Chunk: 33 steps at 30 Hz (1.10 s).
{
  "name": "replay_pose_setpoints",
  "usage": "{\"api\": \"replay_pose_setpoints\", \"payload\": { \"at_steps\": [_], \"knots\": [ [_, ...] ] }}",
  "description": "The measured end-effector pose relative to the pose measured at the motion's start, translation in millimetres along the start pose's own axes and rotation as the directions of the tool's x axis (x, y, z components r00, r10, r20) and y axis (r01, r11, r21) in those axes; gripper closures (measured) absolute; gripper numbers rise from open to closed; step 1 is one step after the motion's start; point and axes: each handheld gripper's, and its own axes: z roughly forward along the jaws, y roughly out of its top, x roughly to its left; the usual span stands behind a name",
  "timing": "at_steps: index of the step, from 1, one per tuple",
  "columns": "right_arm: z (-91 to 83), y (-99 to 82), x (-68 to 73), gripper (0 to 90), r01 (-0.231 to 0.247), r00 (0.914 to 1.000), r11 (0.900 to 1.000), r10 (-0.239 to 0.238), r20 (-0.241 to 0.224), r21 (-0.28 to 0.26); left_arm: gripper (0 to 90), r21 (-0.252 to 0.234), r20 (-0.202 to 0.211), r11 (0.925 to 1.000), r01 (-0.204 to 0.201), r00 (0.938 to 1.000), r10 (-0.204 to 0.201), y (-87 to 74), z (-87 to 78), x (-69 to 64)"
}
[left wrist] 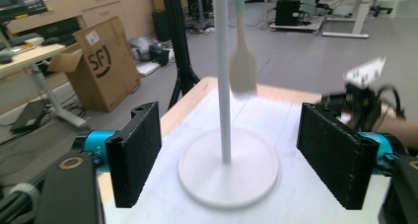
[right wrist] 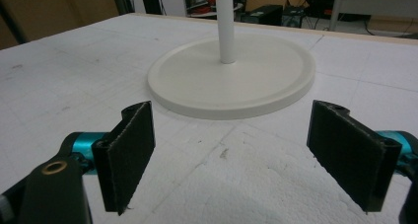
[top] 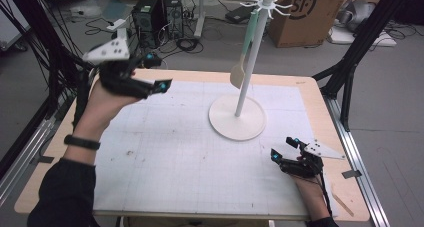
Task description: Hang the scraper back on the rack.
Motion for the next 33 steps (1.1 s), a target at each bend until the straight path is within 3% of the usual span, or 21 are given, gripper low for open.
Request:
{"api": "replay_pose_setpoints", "payload": {
  "at_steps": [5, 9, 11, 14, 21, 28, 33],
  "knots": [
    [-0.1, 0.0, -1.5, 17.8, -0.007, 1.0, 1.0, 0.007, -0.003, 0.001, 22.6, -0.023, -0.028, 0.9991, 0.037, 0.9989, -0.037, -72.7, -30.8, -11.6],
    [-0.1, 0.0, -1.2, 17.8, -0.009, 0.9999, 0.9999, 0.009, -0.004, 0.005, 22.5, 0.012, -0.076, 0.9989, 0.045, 0.9961, -0.044, -128.4, -51.0, -21.8],
    [-0.1, 0.1, -1.0, 17.8, -0.009, 1.0, 0.9999, 0.009, -0.001, 0.006, 21.5, 0.003, -0.072, 0.996, 0.09, 0.9934, -0.089, -154.1, -60.0, -23.1],
    [0.2, 0.1, -0.7, 17.8, 0.001, 1.0, 1.0, -0.001, 0.004, 0.002, 20.3, -0.006, -0.081, 0.9931, 0.117, 0.9898, -0.117, -182.8, -70.7, -26.1],
    [0.9, 0.3, 0.0, 17.8, -0.002, 1.0, 0.9999, 0.001, 0.005, 0.012, 19.9, 0.007, -0.083, 0.9909, 0.135, 0.9876, -0.134, -219.3, -81.6, -32.9],
    [1.2, 0.4, 0.4, 17.8, 0.012, 0.9999, 0.9998, -0.012, 0.002, 0.016, 19.7, 0.022, -0.071, 0.9916, 0.127, 0.9896, -0.125, -230.2, -81.6, -38.3],
    [1.6, 0.5, 0.9, 18.0, 0.015, 0.9999, 0.9997, -0.015, 0.003, 0.019, 19.6, 0.016, -0.082, 0.9893, 0.145, 0.9863, -0.143, -238.4, -82.0, -39.6]
  ]
}}
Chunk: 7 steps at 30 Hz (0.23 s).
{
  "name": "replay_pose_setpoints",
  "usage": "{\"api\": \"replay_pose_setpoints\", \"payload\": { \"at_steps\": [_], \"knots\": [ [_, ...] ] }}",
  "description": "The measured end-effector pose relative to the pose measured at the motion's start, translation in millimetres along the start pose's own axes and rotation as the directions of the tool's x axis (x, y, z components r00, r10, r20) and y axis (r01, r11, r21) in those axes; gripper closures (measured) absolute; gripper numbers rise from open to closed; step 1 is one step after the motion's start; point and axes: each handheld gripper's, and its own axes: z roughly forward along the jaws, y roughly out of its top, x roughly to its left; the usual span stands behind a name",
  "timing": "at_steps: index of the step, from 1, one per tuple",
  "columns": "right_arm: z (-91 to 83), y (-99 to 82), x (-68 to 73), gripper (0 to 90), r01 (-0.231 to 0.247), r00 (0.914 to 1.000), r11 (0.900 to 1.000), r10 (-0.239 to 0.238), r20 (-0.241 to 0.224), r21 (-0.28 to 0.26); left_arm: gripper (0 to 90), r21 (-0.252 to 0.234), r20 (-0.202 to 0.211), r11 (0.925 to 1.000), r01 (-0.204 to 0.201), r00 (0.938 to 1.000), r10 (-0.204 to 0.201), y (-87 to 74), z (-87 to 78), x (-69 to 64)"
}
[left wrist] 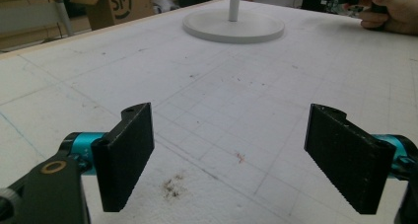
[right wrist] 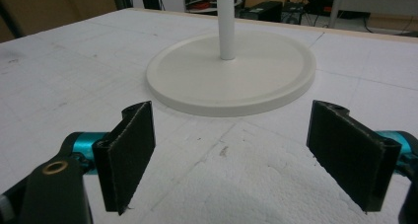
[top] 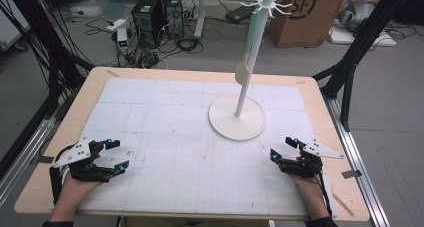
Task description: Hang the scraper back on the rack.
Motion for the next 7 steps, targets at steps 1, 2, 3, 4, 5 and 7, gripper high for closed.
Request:
{"api": "replay_pose_setpoints", "payload": {
  "at_steps": [1, 2, 3, 4, 5, 7],
  "knots": [
    [-0.1, 0.0, 0.0, 18.0, -0.002, 1.0, 1.0, 0.002, 0.0, 0.001, 19.5, -0.001, -0.002, 1.0, -0.001, 1.0, 0.001, -0.6, 0.0, -0.5],
    [0.0, 0.0, -0.1, 18.1, 0.0, 1.0, 1.0, 0.0, -0.001, 0.001, 19.4, -0.003, -0.005, 1.0, -0.004, 1.0, 0.004, -0.5, -0.3, -1.0],
    [0.1, 0.1, 0.0, 18.2, 0.001, 1.0, 1.0, -0.001, -0.002, 0.001, 19.3, -0.002, -0.002, 1.0, -0.001, 1.0, 0.001, -0.3, -0.6, -1.3],
    [0.2, 0.1, 0.1, 18.8, 0.003, 1.0, 1.0, -0.003, -0.002, 0.003, 19.3, 0.001, 0.0, 1.0, 0.002, 1.0, -0.002, -0.5, -0.8, -1.4],
    [0.3, 0.1, 0.2, 19.1, 0.003, 1.0, 1.0, -0.003, -0.006, 0.006, 19.3, -0.004, -0.006, 1.0, 0.002, 1.0, -0.002, -1.1, -0.9, -1.9],
    [0.4, 0.2, 0.1, 19.1, 0.005, 1.0, 1.0, -0.005, -0.007, 0.007, 19.3, -0.012, -0.013, 0.9999, 0.002, 0.9999, -0.002, -1.5, -1.7, -2.2]
  ]
}}
